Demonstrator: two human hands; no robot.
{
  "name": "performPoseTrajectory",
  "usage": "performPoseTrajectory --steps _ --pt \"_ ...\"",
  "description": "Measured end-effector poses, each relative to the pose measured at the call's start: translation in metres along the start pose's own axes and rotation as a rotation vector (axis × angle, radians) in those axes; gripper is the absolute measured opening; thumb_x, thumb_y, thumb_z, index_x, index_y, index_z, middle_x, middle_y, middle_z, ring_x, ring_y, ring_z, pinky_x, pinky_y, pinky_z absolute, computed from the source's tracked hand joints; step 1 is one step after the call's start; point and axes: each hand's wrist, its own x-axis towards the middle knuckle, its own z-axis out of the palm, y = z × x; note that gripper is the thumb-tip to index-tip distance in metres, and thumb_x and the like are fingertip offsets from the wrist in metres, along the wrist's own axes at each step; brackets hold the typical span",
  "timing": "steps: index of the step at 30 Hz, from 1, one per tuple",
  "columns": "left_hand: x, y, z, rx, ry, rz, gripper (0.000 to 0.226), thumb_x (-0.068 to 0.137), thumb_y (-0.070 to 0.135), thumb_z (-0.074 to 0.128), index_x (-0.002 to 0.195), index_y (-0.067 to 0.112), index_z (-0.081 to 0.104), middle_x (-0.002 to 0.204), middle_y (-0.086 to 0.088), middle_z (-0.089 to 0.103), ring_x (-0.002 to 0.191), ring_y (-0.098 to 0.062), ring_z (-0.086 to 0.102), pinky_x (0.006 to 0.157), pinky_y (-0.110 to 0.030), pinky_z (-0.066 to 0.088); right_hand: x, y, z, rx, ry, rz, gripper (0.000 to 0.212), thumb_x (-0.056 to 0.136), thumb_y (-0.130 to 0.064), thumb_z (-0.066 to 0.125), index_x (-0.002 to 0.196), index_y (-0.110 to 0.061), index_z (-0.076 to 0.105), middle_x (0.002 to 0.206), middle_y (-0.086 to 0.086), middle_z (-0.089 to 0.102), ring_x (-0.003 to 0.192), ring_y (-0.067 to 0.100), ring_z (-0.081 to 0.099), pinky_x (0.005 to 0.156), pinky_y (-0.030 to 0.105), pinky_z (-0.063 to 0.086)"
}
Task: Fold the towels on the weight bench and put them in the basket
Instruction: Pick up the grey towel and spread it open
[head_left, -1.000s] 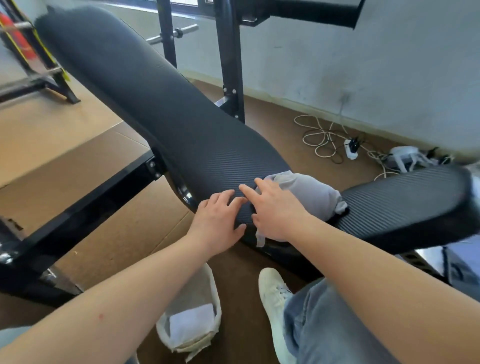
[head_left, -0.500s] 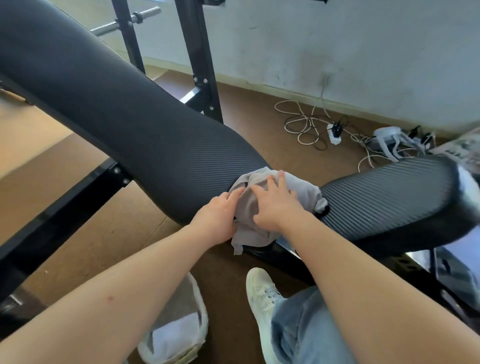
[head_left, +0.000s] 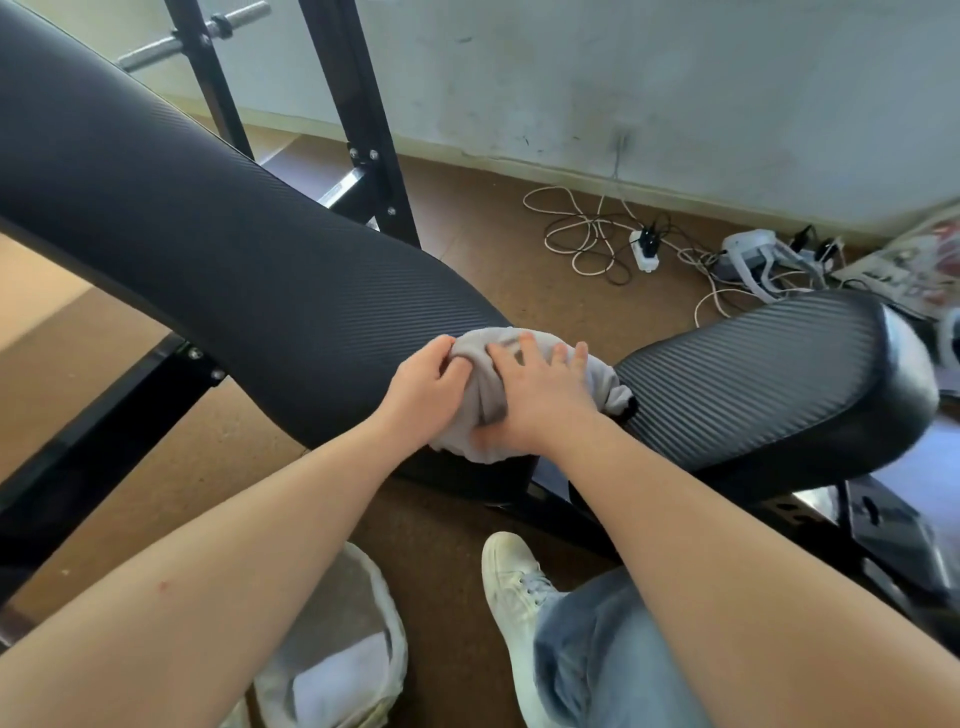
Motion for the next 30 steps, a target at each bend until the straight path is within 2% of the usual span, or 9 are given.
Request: performPoseTrajectory --steps 4,9,12,15,18,20,23,26,30 --pt "0.004 0.022 -0.002 -0.35 0.097 -0.095 0.025 0.105 0.02 0.039 0.092 0.015 0.059 0.09 0.001 0.059 0.084 -0.012 0.054 0.08 -0.034 0.046 0.001 0.006 -0.005 0.093 0.088 0.051 0.114 0.076 -0.079 0.064 0.161 -0.035 0.002 0.167 0.014 0.018 0.152 0.04 0.023 0.121 0.065 0.002" --pt "0.01 0.016 -0.015 -0.246 0.227 -0.179 0.029 0.105 0.043 0.04 0.108 0.023 0.061 0.098 0.009 0.06 0.091 -0.009 0.056 0.083 -0.032 0.044 -0.003 0.008 0.001 0.181 -0.126 0.105 0.142 0.066 -0.068 0.082 0.158 -0.035 -0.02 0.168 0.024 -0.006 0.152 0.047 -0.02 0.122 0.063 -0.001" --pt "0.005 0.006 -0.023 0.101 0.037 -0.167 0.049 0.093 0.063 0.056 0.115 0.02 0.063 0.107 0.004 0.065 0.095 -0.014 0.059 0.075 -0.031 0.046 -0.001 0.009 0.003 0.194 -0.134 0.081 0.146 0.063 -0.064 0.086 0.158 -0.034 -0.021 0.167 0.025 -0.002 0.154 0.046 -0.014 0.124 0.062 0.007" --pt "-0.006 -0.001 -0.023 0.453 -0.197 -0.083 0.066 0.078 0.061 0.077 0.126 0.022 0.055 0.111 0.007 0.061 0.097 -0.013 0.058 0.074 -0.028 0.044 0.002 0.011 0.005 0.271 -0.167 0.084 0.146 0.062 -0.055 0.089 0.157 -0.041 -0.021 0.166 0.018 -0.007 0.154 0.042 0.003 0.12 0.061 0.028" --pt "-0.008 -0.005 -0.019 0.426 -0.18 -0.092 0.04 0.081 0.043 0.08 0.105 0.026 0.053 0.096 0.012 0.058 0.089 -0.012 0.058 0.065 -0.025 0.042 0.0 0.011 0.001 0.38 -0.227 0.125 0.143 0.069 -0.045 0.09 0.156 -0.043 -0.023 0.167 0.012 -0.02 0.155 0.042 0.001 0.117 0.062 0.033" --pt "-0.007 -0.003 -0.018 0.401 -0.105 -0.081 0.012 0.09 0.032 0.067 0.088 0.024 0.058 0.088 0.007 0.063 0.083 -0.017 0.062 0.059 -0.026 0.042 0.0 0.014 -0.002 0.492 -0.24 0.159 0.142 0.07 -0.045 0.089 0.157 -0.043 -0.023 0.168 0.01 -0.022 0.156 0.043 0.002 0.117 0.063 0.031" --pt "-0.008 0.002 -0.023 0.385 0.067 -0.036 0.022 0.097 0.022 0.052 0.075 0.025 0.053 0.081 0.002 0.063 0.076 -0.02 0.062 0.06 -0.032 0.043 0.003 0.017 -0.001 0.745 -0.232 0.219 0.148 0.062 -0.052 0.093 0.158 -0.042 -0.02 0.171 0.006 -0.01 0.156 0.038 0.014 0.116 0.061 0.033" --pt "-0.009 0.003 -0.036 0.336 0.229 0.002 0.02 0.098 0.014 0.05 0.078 0.021 0.052 0.082 0.002 0.06 0.079 -0.019 0.058 0.068 -0.034 0.043 0.003 0.012 -0.002 1.1 -0.262 0.281 0.146 0.061 -0.048 0.095 0.159 -0.043 -0.013 0.164 -0.004 0.022 0.146 0.036 0.034 0.103 0.067 0.046" --pt "-0.013 0.002 -0.044 0.412 0.162 0.13 0.009 0.091 0.017 0.059 0.087 0.021 0.052 0.087 0.007 0.056 0.091 -0.023 0.056 0.084 -0.041 0.045 0.004 -0.003 -0.001 1.399 -0.31 0.331 0.131 0.064 -0.03 0.097 0.158 -0.047 0.007 0.149 0.0 0.044 0.126 0.033 0.053 0.088 0.062 0.057"
